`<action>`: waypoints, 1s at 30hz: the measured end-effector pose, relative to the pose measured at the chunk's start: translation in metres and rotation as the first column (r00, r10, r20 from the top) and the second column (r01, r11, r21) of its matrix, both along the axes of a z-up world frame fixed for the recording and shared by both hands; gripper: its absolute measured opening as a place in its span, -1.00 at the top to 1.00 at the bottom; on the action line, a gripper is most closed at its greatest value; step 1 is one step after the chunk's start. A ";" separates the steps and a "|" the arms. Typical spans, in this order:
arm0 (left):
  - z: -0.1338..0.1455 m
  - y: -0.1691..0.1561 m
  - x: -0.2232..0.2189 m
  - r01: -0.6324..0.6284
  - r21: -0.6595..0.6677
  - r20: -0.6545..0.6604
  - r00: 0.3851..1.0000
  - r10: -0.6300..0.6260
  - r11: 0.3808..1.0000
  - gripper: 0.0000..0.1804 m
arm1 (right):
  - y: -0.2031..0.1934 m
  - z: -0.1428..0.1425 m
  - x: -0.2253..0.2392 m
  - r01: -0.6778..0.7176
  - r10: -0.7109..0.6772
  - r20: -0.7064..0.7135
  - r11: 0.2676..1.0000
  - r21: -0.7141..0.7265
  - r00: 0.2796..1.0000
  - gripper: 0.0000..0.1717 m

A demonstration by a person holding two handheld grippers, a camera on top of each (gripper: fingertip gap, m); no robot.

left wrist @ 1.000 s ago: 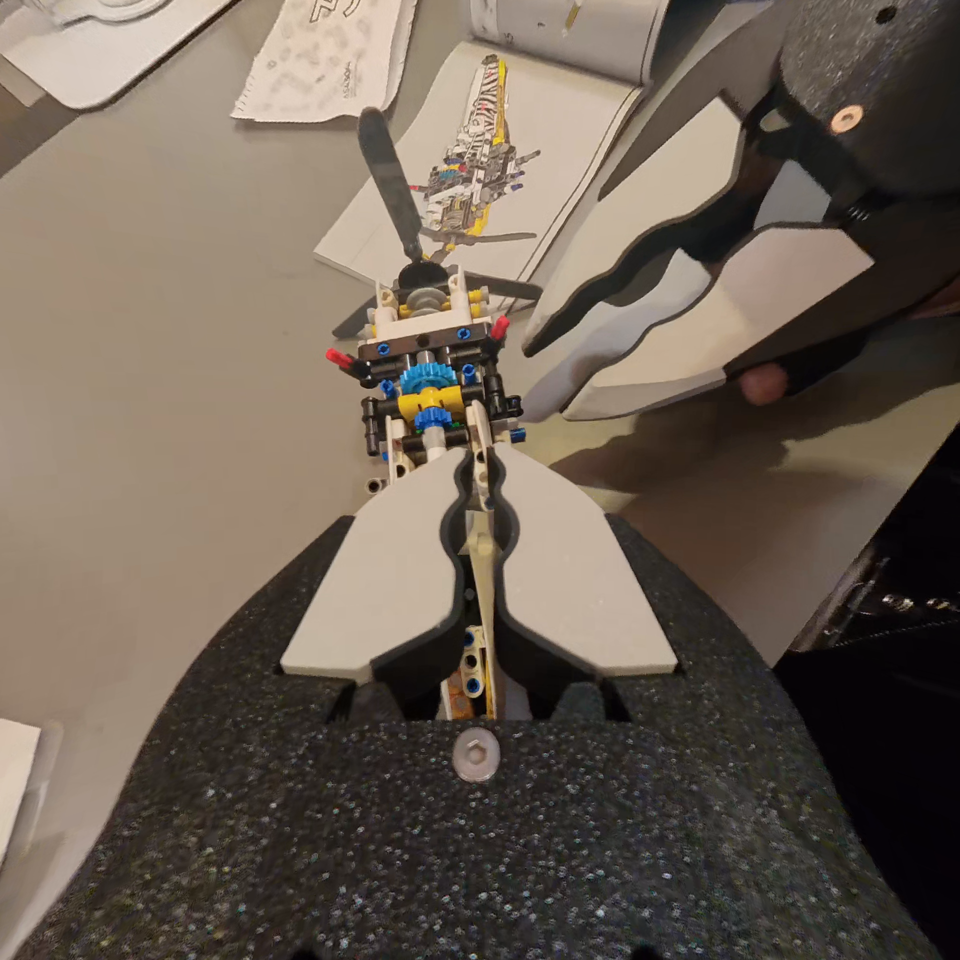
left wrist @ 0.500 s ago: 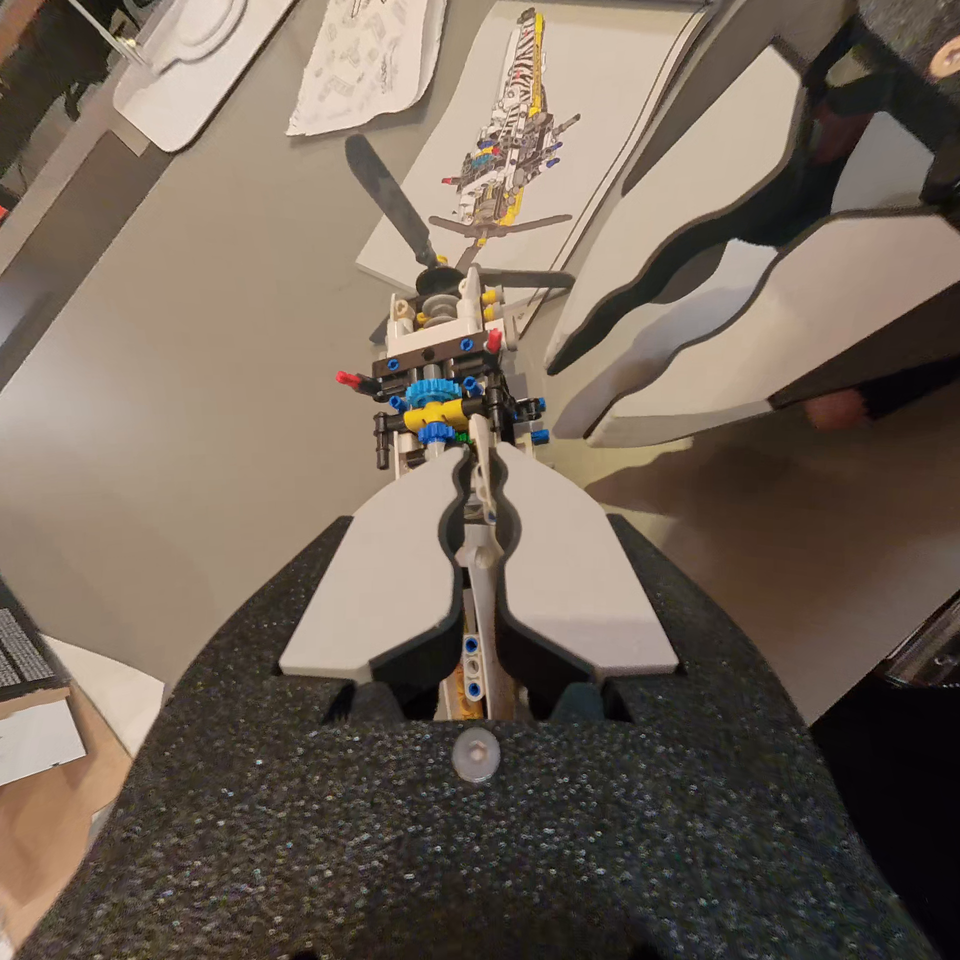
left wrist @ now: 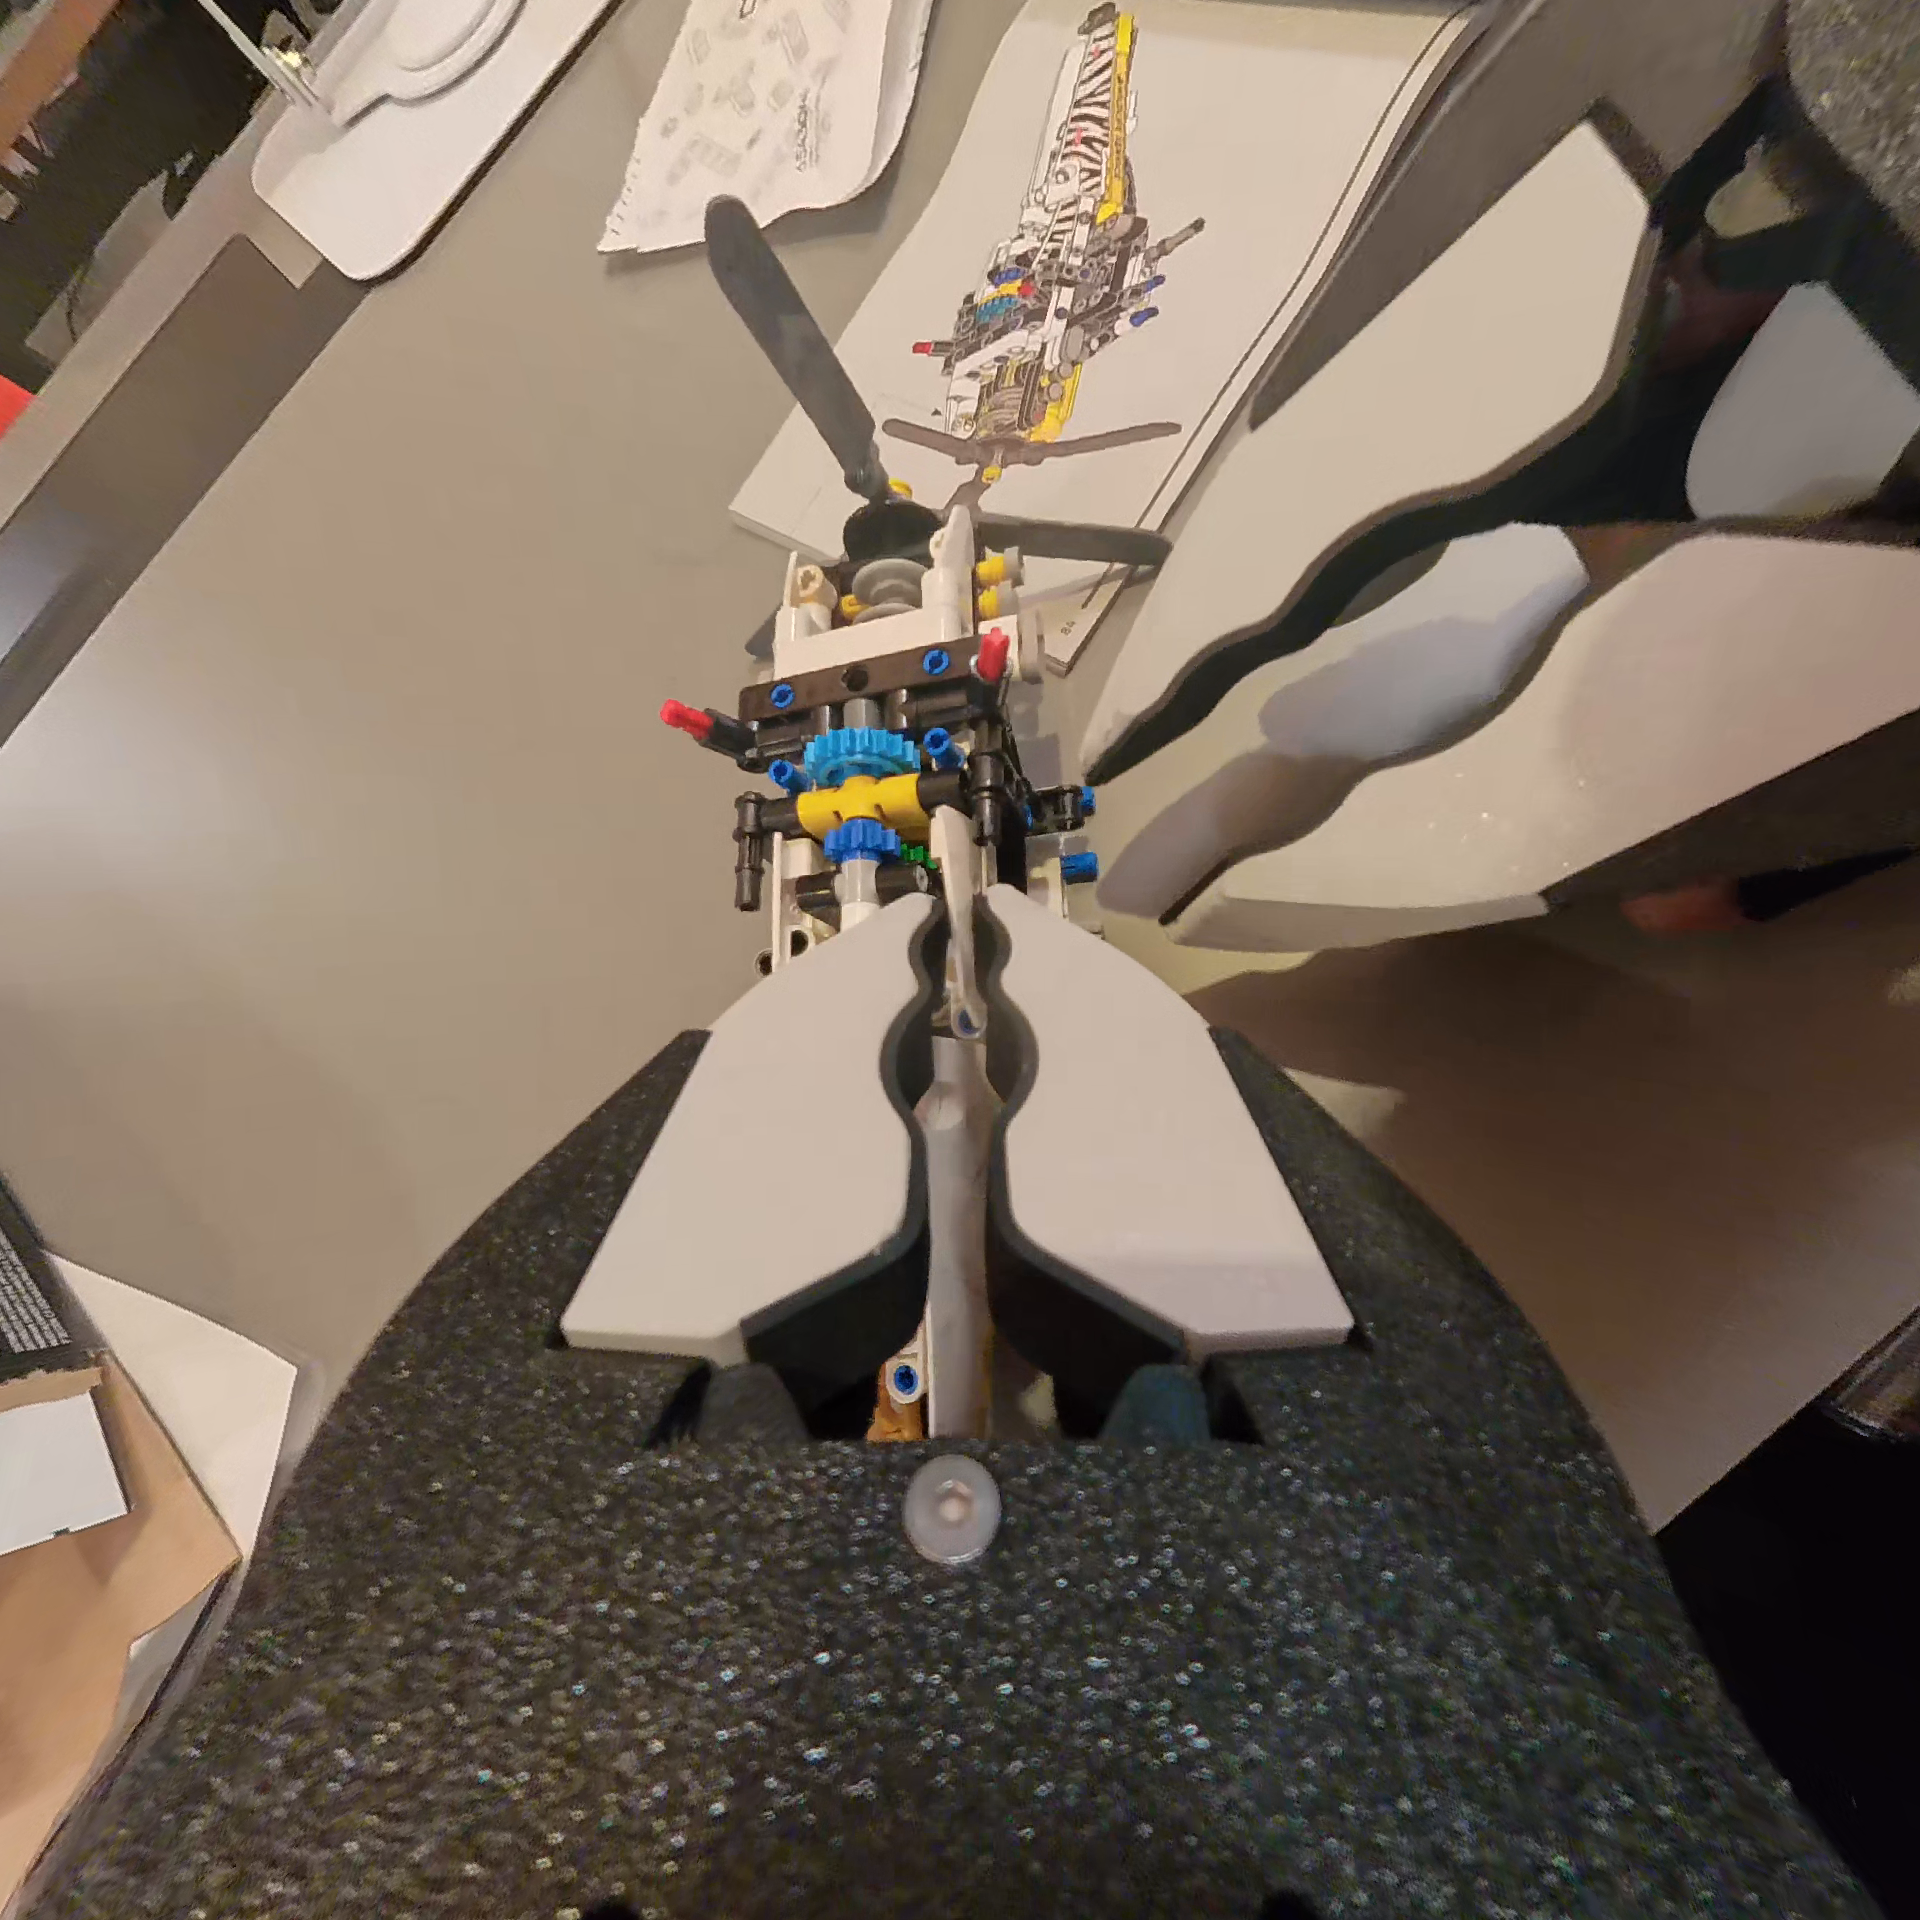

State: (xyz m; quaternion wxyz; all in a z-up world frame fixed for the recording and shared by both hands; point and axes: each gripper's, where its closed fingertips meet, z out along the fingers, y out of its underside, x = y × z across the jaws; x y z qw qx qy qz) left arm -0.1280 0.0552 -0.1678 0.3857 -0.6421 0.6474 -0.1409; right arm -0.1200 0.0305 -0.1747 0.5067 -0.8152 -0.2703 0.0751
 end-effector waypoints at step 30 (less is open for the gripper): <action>0.001 0.001 0.001 0.064 -0.260 0.147 0.989 -0.026 0.964 0.95 | 0.016 -0.006 -0.006 -0.094 -0.008 0.498 0.979 0.180 0.867 0.64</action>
